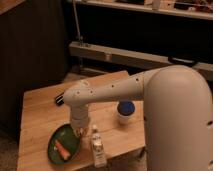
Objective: Drag the ceramic bowl in a circle
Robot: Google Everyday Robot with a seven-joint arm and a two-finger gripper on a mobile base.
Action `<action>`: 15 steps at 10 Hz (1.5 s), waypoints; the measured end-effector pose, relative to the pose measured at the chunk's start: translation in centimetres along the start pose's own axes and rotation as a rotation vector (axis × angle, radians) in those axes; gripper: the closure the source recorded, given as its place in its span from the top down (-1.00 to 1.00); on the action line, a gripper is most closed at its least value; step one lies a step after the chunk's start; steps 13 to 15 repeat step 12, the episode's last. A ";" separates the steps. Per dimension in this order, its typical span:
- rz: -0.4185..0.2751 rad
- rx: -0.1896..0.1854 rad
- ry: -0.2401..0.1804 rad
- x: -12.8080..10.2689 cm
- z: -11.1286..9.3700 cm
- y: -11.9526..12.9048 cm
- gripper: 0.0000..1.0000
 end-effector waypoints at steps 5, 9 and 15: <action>-0.043 0.100 0.007 6.3 2.2 -4.7 -1.00; 0.030 0.120 0.063 11.8 1.2 -1.8 -1.00; 0.092 0.109 0.114 12.4 -0.5 0.9 -1.00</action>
